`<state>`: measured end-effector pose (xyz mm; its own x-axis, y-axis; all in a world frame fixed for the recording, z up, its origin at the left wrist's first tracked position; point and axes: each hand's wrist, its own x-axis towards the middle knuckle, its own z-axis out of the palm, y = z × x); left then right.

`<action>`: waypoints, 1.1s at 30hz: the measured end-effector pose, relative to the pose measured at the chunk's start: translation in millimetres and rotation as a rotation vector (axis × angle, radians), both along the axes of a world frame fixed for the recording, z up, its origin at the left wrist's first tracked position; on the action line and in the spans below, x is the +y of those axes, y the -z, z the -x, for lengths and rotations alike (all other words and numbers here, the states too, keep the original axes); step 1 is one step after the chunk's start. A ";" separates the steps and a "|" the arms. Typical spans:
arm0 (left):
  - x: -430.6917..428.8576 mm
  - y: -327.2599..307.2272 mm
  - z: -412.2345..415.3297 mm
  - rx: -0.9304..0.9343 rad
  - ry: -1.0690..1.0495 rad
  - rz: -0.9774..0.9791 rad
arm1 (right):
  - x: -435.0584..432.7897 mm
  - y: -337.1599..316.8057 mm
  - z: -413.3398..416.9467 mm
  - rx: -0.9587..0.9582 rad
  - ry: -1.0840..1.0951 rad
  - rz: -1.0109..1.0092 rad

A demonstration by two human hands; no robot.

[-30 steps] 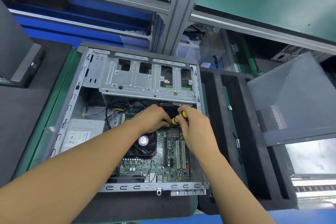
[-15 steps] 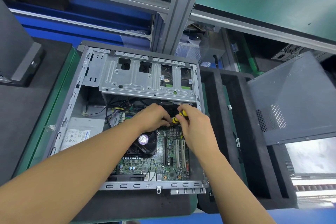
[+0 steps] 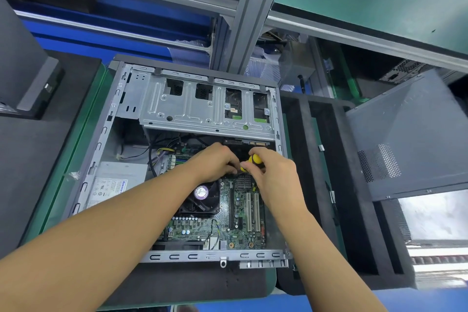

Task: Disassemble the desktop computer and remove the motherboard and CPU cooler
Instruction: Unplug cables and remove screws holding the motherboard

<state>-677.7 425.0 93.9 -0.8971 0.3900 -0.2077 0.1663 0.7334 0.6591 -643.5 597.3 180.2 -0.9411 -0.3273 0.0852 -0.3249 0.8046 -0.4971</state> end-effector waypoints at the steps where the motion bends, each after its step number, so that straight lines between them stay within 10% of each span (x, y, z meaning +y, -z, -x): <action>1: 0.0 0.0 0.1 -0.003 -0.001 0.001 | -0.1 0.2 0.1 0.005 -0.004 -0.007; 13: -7.5 -13.5 -2.6 -0.078 0.013 -0.157 | -1.2 -34.7 37.3 -0.192 -0.192 -0.293; 33: 0.0 -24.7 -7.6 -0.216 -0.014 -0.449 | -2.0 -29.2 34.2 -0.233 -0.144 0.011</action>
